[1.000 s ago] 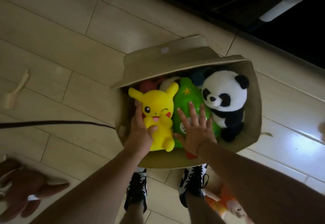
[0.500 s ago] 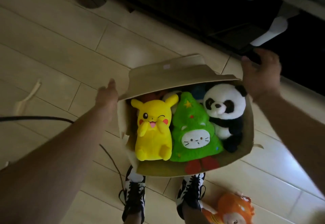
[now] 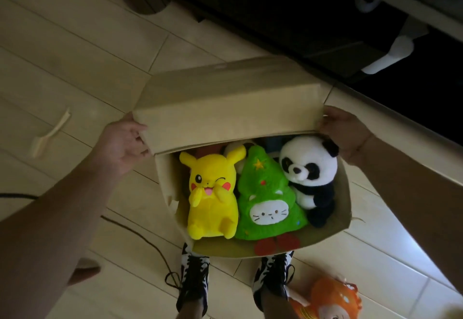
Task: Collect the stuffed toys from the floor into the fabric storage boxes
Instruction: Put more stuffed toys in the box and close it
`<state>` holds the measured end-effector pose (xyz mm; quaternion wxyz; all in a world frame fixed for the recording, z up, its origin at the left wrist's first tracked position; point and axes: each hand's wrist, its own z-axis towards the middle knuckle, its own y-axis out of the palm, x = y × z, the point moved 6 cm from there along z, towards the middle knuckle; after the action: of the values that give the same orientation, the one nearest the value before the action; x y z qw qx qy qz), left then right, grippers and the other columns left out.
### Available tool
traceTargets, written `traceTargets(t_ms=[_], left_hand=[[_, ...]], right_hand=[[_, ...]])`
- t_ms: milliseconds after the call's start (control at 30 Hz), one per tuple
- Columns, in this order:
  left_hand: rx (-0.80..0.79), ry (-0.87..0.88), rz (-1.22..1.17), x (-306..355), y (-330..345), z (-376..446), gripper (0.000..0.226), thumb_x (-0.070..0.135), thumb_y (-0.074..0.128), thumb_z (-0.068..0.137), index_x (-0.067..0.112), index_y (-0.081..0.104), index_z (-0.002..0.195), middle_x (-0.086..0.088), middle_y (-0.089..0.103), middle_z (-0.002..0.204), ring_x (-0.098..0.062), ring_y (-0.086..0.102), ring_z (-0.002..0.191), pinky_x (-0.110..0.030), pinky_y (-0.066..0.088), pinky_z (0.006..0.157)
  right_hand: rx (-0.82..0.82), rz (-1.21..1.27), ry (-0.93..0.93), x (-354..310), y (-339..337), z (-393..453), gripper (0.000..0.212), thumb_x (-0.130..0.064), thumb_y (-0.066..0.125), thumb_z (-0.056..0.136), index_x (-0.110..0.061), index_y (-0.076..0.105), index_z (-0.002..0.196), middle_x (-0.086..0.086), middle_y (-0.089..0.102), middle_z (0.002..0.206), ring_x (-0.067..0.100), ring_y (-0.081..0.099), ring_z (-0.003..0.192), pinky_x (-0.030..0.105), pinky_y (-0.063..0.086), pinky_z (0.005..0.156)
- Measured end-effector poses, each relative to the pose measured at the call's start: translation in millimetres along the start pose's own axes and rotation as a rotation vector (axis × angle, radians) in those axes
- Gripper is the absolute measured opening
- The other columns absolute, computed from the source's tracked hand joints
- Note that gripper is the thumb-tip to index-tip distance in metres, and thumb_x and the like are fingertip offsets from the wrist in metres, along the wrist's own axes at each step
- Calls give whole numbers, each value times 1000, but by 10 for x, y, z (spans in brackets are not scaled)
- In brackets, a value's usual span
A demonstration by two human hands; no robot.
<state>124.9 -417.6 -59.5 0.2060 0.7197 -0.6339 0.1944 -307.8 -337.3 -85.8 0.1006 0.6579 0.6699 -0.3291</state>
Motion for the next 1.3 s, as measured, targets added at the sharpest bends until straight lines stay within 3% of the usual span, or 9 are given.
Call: traceTargets(t_ms=[200,267,367,500,633,767,1033,1200,1300], left_hand=[[-214,3,-188,-108,-286,-510,43,48,42,79,24,77,86,6,62,132,-16,46,134,-63,5,108],[-175,-43,-113,-350,-453,-512,51,54,35,88,27,75,102,9,60,132,-11,41,134,-54,10,106],[-55,-145,374,-805,-738,-492,45,43,41,97,24,51,137,4,52,138,-18,47,128,-46,27,111],[-325,-168,703,-1246,-404,-756,35,46,66,84,25,65,112,18,60,117,-9,57,109,-35,49,90],[-14,178,978,-1495,-396,-838,33,23,80,75,20,51,88,7,52,93,-20,56,90,-23,43,65],[86,117,792,-1850,-334,-1072,79,19,80,75,23,24,132,4,47,118,-20,58,104,-34,58,84],[304,-74,612,-2444,-116,-1259,124,23,86,69,31,-9,148,-13,30,148,-36,43,131,-49,41,108],[210,-700,-177,-2884,88,-1278,59,22,69,86,6,39,134,-29,61,116,-43,67,99,-50,61,72],[106,-708,-608,-2823,243,-1214,44,0,54,93,1,42,135,-34,48,135,-49,49,126,-60,45,99]], right_hand=[[163,198,-94,-161,24,-625,38,-9,33,95,9,61,113,28,61,113,27,52,90,9,34,73],[184,152,-81,-30,-47,-792,48,-37,30,94,-8,66,109,8,70,104,18,60,91,16,30,83],[15,114,21,288,-104,-929,21,-20,48,97,-20,60,113,4,63,113,23,59,104,35,38,90],[-252,296,158,723,-182,-1221,48,-61,37,91,-32,60,122,-8,63,125,15,57,115,48,45,94],[-196,99,233,1142,-238,-1340,78,-42,81,62,-26,48,131,12,70,105,32,65,88,39,50,73],[-73,-137,341,1579,73,-1459,47,-33,84,67,-22,59,105,10,62,89,27,51,73,31,45,53],[487,-82,475,2009,72,-1515,22,-20,69,85,-18,61,105,14,42,125,33,57,65,48,58,60],[434,522,610,1891,289,-1325,30,-20,44,92,-18,49,121,14,52,128,39,61,92,49,57,60],[342,670,647,1770,352,-1235,64,-63,52,84,-27,40,135,11,39,134,45,59,94,66,52,71]])
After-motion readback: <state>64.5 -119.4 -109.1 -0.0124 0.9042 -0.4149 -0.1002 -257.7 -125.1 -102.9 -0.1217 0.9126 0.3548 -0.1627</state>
